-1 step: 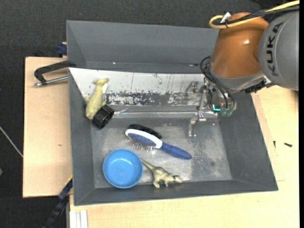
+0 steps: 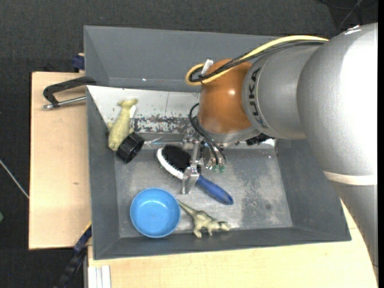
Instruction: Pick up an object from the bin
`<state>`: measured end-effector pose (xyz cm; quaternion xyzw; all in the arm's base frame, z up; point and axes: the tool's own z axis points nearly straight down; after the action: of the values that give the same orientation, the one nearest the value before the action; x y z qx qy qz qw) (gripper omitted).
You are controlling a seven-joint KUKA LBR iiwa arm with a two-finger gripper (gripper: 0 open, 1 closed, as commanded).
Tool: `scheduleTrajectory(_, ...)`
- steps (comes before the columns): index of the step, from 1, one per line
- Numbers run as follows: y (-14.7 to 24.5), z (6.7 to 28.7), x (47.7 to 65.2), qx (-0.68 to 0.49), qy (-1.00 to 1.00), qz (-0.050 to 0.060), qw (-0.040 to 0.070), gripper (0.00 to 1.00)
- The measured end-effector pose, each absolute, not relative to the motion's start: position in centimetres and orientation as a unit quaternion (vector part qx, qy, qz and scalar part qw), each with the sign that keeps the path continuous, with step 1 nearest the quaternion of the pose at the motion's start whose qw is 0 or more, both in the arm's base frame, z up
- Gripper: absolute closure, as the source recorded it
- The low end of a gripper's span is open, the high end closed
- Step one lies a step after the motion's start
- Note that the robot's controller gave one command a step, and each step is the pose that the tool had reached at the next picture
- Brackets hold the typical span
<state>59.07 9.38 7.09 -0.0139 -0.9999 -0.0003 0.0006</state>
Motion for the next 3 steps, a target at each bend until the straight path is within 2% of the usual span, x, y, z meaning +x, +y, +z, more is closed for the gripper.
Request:
scheduleTrajectory(1, 10.7, 10.2, 58.5, -0.084, -0.996, -0.002, -0.004, 0.0)
scheduleTrajectory(2, 10.9, 10.1, 57.2, -0.197, -0.98, -0.001, 0.001, 0.0)
scheduleTrajectory(3, 10.8, 7.4, 56.2, -0.311, -0.95, -0.003, -0.003, 0.0)
